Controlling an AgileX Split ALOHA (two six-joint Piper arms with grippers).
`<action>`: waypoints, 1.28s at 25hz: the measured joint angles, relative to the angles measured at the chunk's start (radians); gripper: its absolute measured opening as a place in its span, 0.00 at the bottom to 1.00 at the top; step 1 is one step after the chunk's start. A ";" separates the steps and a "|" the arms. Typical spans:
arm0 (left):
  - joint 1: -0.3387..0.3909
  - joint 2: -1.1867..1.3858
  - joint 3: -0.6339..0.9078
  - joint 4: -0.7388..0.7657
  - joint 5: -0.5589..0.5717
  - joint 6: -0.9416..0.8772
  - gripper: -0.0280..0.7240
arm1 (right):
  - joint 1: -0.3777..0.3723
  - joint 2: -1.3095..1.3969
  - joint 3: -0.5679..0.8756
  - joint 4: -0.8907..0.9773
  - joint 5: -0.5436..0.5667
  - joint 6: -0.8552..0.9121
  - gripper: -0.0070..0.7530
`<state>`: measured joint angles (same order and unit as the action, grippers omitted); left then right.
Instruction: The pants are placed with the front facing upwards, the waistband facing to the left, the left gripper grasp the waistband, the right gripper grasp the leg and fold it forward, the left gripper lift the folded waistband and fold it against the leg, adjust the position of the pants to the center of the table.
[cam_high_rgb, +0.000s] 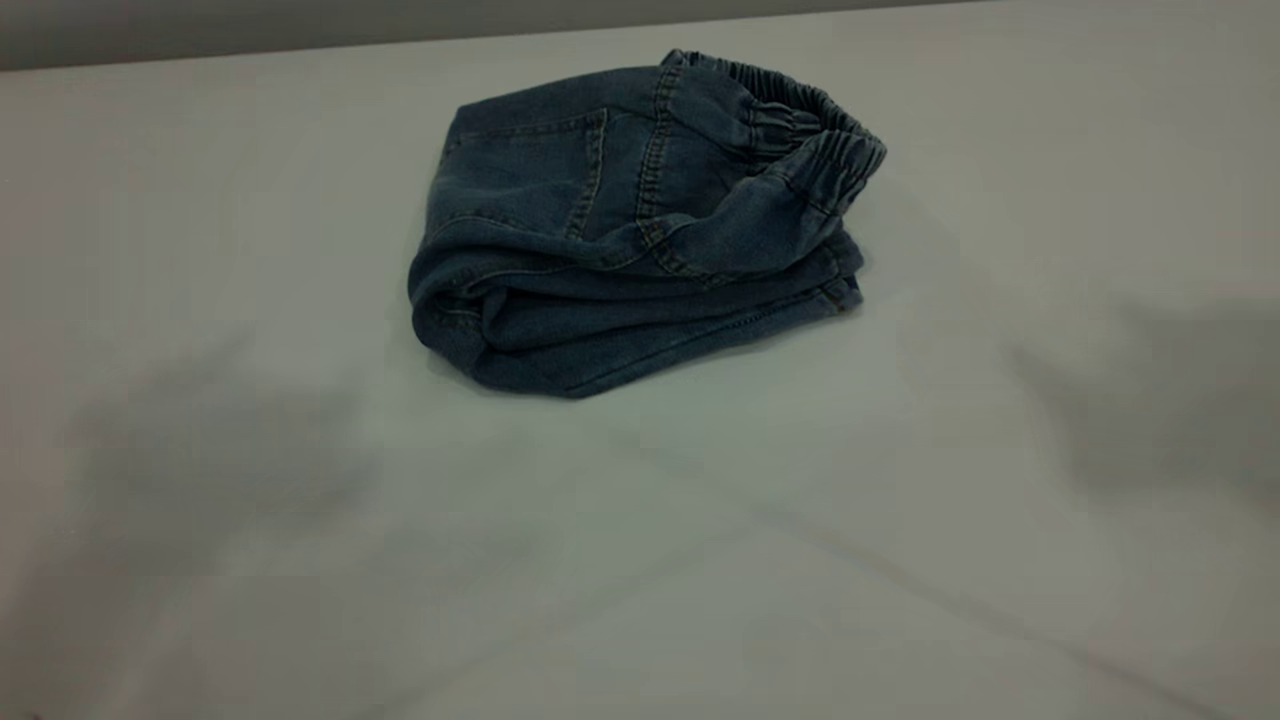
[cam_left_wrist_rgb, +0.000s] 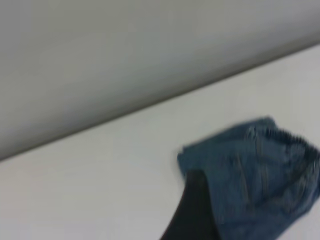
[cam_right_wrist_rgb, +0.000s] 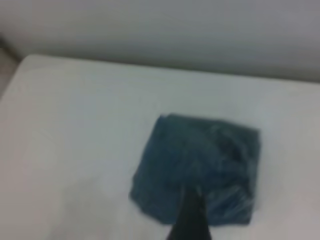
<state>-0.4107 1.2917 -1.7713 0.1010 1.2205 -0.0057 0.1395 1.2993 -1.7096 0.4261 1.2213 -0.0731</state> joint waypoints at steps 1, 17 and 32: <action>0.000 -0.037 0.045 0.000 0.001 0.000 0.78 | 0.000 -0.031 0.039 0.018 -0.001 -0.011 0.69; -0.001 -0.639 0.680 -0.032 0.000 -0.009 0.78 | 0.000 -0.565 0.643 0.022 0.000 -0.116 0.69; -0.001 -0.929 1.061 -0.129 0.001 0.006 0.78 | 0.000 -1.006 0.963 -0.134 -0.045 -0.122 0.69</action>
<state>-0.4116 0.3626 -0.7099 -0.0275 1.2211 0.0000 0.1395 0.2935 -0.7466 0.2919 1.1762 -0.1950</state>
